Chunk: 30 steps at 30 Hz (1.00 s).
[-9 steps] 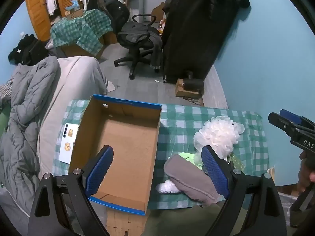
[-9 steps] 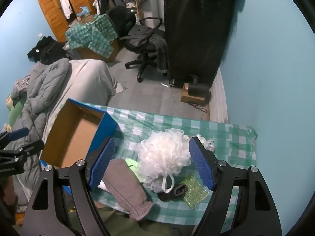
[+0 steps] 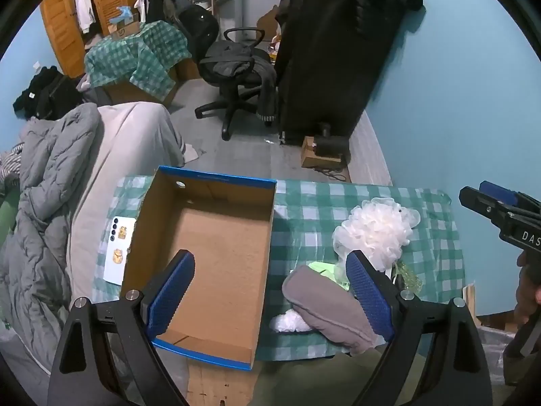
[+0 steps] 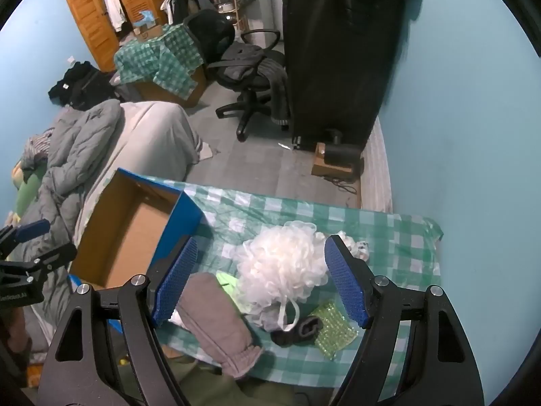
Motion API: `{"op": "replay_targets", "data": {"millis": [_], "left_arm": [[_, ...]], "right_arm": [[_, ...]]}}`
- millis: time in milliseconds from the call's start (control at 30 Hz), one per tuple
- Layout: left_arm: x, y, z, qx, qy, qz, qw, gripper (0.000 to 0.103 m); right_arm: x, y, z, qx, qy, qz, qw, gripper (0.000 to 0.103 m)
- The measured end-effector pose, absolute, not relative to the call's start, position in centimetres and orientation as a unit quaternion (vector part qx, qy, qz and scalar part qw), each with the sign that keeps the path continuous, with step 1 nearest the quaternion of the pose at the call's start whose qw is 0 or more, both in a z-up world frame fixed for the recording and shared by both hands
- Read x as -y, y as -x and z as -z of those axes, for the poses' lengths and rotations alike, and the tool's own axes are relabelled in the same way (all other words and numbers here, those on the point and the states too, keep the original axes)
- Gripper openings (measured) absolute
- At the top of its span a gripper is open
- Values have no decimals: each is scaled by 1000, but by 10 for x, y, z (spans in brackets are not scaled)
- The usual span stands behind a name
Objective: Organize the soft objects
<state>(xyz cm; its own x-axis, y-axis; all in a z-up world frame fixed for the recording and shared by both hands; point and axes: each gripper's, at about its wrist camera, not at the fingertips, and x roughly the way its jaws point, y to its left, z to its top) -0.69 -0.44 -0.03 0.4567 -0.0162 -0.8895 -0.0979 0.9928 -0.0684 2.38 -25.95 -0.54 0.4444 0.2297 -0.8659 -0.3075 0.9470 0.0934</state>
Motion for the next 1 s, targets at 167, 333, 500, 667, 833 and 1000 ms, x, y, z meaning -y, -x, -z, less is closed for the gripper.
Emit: {"op": "replay_targets", "data": {"millis": [167, 333, 500, 667, 833, 1000], "left_arm": [[8, 12, 1, -525, 58, -21, 849, 92], [7, 7, 5, -531, 55, -17, 846, 92], [9, 7, 6, -534, 53, -15, 844, 92], [11, 6, 8, -540, 52, -12, 840, 92], [12, 6, 9, -541, 52, -9, 839, 92], [13, 6, 9, -541, 52, -10, 840, 92]], "right_arm": [[260, -23, 6, -502, 41, -158, 850, 77], [262, -23, 5, -501, 40, -161, 850, 77], [263, -24, 5, -501, 40, -159, 850, 77], [264, -23, 4, -501, 40, -157, 850, 77], [268, -22, 3, -502, 39, -155, 850, 77], [269, -23, 5, -503, 39, -153, 850, 77]]}}
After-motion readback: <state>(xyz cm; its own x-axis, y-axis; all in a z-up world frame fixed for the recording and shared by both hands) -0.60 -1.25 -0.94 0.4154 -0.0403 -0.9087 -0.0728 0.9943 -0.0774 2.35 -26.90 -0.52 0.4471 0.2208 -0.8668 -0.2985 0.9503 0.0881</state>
